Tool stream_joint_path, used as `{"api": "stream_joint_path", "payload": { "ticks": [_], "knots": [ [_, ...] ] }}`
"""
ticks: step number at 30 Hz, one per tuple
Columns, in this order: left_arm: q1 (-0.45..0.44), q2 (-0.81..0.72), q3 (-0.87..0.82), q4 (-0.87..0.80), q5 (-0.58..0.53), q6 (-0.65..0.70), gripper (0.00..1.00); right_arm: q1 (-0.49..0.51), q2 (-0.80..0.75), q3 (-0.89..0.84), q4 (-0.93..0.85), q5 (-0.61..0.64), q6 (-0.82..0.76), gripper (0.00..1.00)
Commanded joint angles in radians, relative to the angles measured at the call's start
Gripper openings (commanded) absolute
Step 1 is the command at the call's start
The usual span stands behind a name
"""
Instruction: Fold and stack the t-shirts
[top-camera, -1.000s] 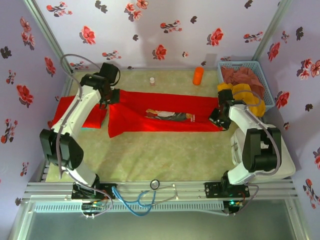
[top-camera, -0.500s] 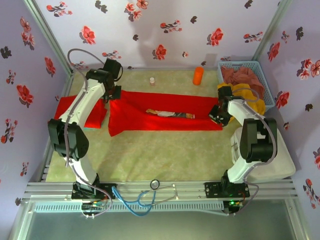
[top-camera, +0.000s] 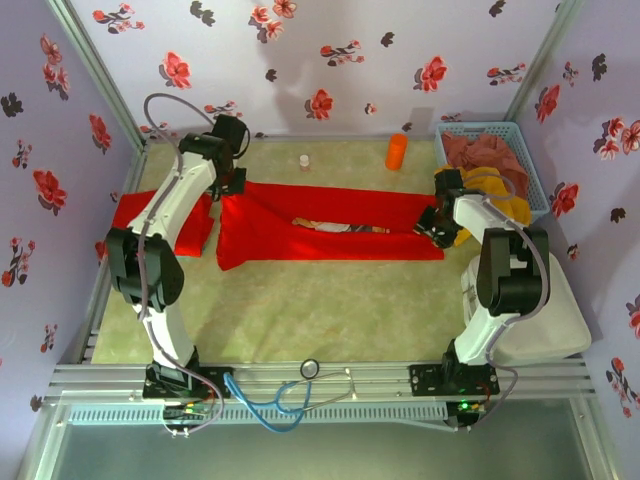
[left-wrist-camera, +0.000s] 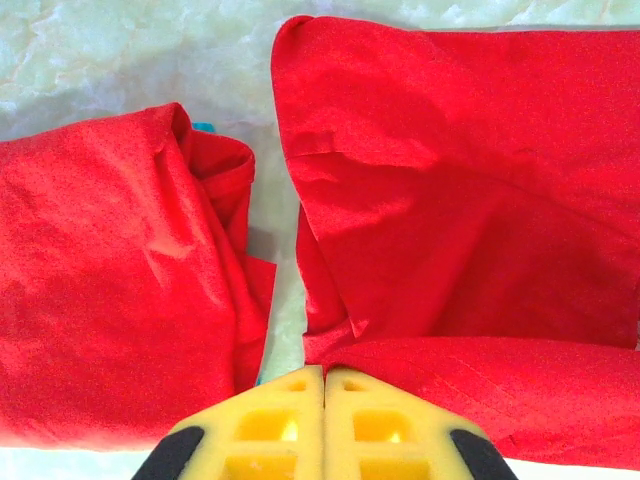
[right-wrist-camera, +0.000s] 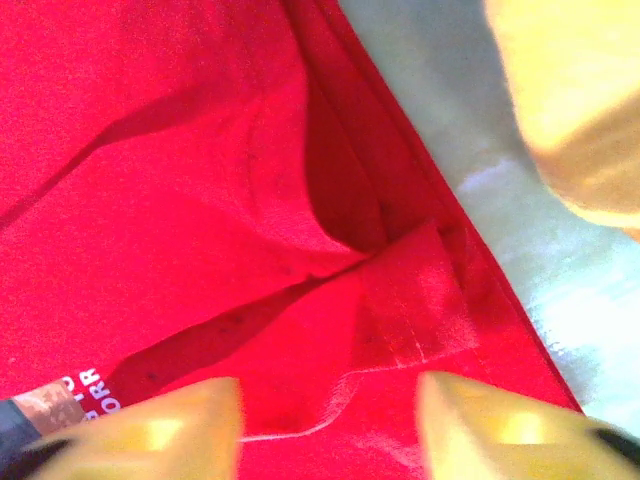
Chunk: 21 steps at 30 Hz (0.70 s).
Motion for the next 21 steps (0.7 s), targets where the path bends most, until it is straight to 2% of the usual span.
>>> {"api": "stream_joint_path", "payload": {
  "ticks": [1, 10, 21],
  "knots": [
    [0.010, 0.016, 0.035, 0.005, -0.027, 0.019, 0.00, -0.007, -0.042, -0.017, 0.051, -0.028, -0.006, 0.66],
    [0.010, 0.062, 0.077, 0.007, -0.029, 0.030, 0.00, -0.006, -0.082, -0.047, 0.076, -0.105, -0.016, 0.72],
    [0.011, 0.224, 0.268, -0.060, -0.048, 0.100, 0.00, -0.006, -0.092, -0.063, 0.083, -0.133, -0.022, 0.73]
  ]
}}
